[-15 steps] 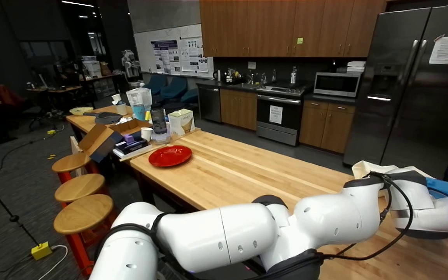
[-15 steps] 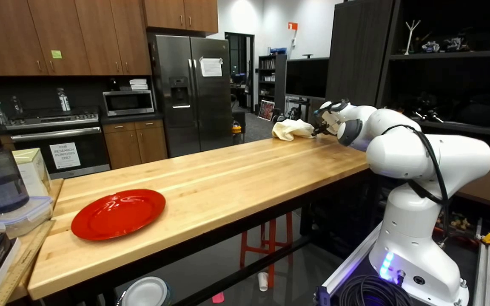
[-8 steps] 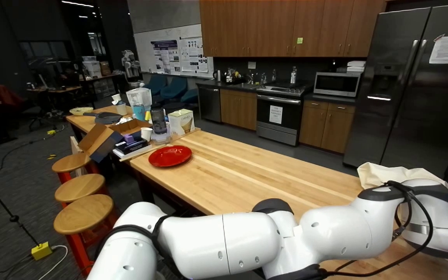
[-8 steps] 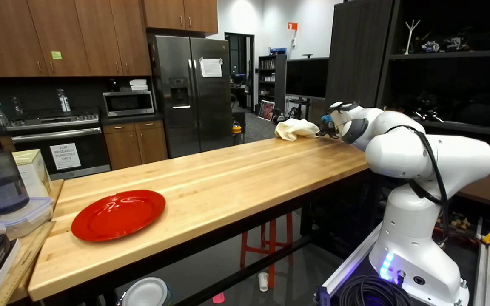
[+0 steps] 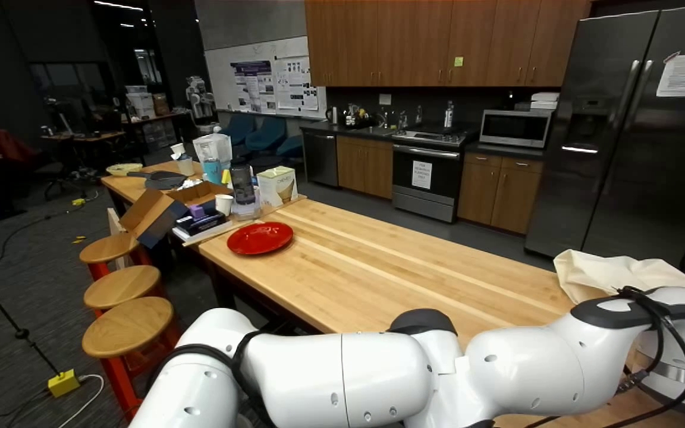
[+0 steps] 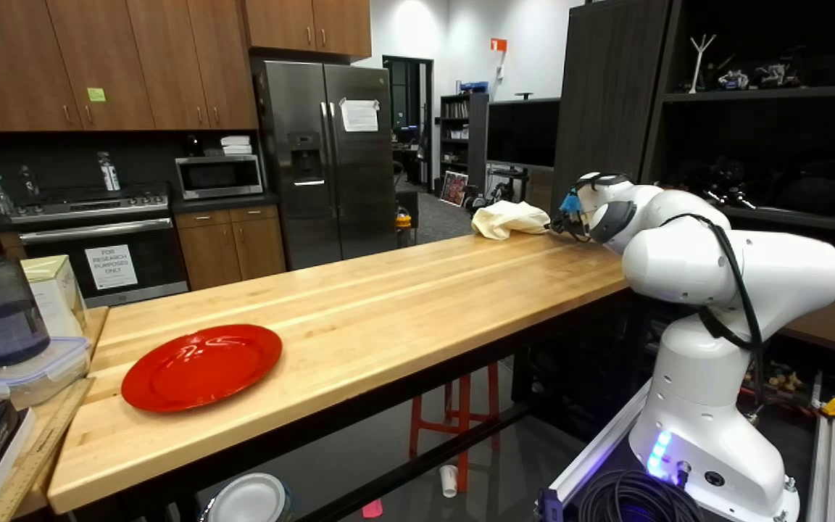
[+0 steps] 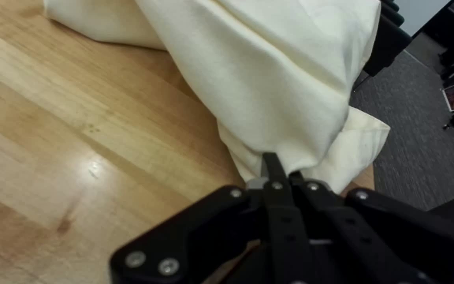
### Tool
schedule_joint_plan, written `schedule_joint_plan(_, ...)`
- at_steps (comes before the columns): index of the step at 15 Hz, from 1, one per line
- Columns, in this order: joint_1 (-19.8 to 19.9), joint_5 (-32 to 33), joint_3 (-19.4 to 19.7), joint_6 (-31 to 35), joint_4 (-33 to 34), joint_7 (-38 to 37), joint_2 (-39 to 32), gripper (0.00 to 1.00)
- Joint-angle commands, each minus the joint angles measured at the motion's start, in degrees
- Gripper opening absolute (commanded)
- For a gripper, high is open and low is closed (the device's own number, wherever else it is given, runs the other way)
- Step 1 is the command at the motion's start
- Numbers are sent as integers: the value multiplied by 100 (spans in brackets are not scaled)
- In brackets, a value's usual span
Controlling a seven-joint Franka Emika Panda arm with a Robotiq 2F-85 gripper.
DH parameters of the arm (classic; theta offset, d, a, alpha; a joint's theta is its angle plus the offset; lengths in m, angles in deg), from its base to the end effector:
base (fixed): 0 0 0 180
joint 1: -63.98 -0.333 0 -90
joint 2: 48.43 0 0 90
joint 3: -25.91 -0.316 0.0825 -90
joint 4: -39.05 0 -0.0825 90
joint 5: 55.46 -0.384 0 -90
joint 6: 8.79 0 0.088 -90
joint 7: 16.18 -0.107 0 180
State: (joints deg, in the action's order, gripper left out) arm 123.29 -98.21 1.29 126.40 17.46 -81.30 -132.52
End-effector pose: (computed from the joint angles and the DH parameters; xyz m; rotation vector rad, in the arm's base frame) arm 0.5111 -0.6767 0.2350 -0.4676 1.9760 -0.3848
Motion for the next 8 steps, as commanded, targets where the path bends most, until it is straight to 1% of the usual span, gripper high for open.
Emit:
schedule_joint_plan(1, -30, -210, 185, -93, 58, 69, 0, 2)
schedule_joint_plan(5, -16, -222, 181, -114, 52, 136, 0, 2)
schedule_joint_plan(6, -24, -165, 229, -189, 21, 136, 0, 1)
schedule_joint_plan(7, -8, -138, 249, -401, 3, 350, 1, 1)
schedule_joint_plan(8, 43, -29, 73, -499, -53, 719, 0, 1)
